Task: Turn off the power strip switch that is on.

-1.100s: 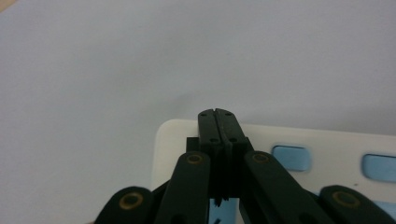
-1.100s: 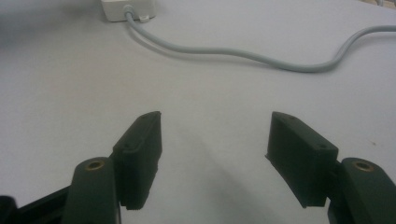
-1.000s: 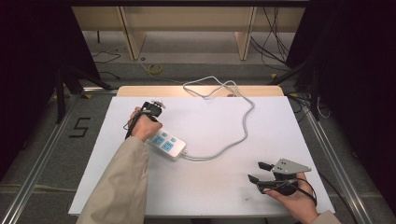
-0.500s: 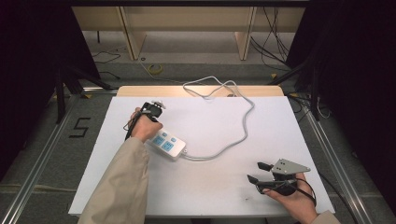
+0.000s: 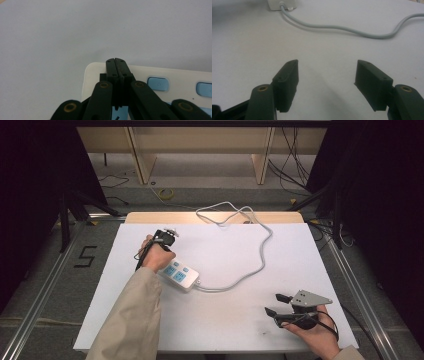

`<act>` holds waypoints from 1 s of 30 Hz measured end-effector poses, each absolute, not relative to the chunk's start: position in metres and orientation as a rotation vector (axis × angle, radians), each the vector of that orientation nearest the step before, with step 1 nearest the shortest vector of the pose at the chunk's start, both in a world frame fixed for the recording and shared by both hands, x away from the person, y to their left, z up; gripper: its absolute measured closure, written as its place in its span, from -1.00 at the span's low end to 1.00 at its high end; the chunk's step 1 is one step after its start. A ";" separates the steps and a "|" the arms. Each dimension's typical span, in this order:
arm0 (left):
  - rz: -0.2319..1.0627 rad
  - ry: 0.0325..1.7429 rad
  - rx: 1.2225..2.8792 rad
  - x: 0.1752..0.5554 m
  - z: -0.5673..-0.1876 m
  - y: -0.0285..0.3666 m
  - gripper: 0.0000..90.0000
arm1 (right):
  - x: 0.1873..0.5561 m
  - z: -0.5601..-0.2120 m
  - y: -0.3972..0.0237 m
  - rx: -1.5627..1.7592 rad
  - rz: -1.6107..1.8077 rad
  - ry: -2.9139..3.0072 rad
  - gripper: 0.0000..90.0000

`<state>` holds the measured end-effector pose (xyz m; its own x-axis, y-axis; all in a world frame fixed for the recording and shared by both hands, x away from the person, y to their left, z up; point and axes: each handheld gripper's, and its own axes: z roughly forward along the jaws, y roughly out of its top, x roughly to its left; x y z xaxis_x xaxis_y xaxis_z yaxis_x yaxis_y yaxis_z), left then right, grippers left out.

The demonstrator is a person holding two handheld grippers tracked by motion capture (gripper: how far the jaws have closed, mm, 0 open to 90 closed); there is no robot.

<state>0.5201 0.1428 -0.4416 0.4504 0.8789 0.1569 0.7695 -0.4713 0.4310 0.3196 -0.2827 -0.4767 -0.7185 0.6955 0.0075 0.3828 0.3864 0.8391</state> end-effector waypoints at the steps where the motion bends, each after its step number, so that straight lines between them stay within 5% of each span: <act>1: 0.516 1.413 2.409 0.520 -0.441 0.143 0.99 | 0.320 -0.477 -0.283 0.938 1.257 2.305 -0.20; 30: 0.536 1.360 2.387 0.512 -0.440 0.148 0.99 | 0.319 -0.476 -0.283 0.938 1.262 2.296 -0.20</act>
